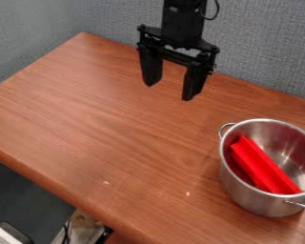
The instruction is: Put the red object in the metal pot
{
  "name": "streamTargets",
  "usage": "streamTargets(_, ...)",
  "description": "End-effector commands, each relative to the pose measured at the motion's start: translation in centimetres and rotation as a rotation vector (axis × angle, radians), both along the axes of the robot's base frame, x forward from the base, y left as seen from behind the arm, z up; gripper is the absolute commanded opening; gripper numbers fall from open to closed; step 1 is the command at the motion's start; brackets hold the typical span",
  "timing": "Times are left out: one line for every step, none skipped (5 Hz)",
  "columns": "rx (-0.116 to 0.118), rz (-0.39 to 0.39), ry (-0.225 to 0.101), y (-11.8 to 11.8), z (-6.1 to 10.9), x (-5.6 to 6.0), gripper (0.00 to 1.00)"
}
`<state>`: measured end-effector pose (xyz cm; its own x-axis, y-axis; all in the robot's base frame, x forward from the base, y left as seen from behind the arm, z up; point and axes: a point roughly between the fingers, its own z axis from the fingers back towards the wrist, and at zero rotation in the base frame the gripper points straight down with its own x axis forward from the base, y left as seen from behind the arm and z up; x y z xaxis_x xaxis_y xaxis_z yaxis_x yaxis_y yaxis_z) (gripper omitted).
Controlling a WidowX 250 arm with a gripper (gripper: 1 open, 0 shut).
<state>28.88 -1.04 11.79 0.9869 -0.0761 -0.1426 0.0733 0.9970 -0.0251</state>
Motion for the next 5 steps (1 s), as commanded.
streamTargets(-0.009,-0.001,-0.025,-0.19,0.77,0.08,1.00)
streamTargets(-0.010,-0.001,-0.027,-0.20,0.85,0.06,1.00)
streamTargets(-0.011,-0.001,-0.028,-0.21,0.92,0.04,1.00)
streamTargets(-0.012,-0.002,-0.030,-0.21,0.98,0.03,1.00)
streamTargets(-0.012,-0.002,-0.031,-0.21,1.05,0.01,1.00)
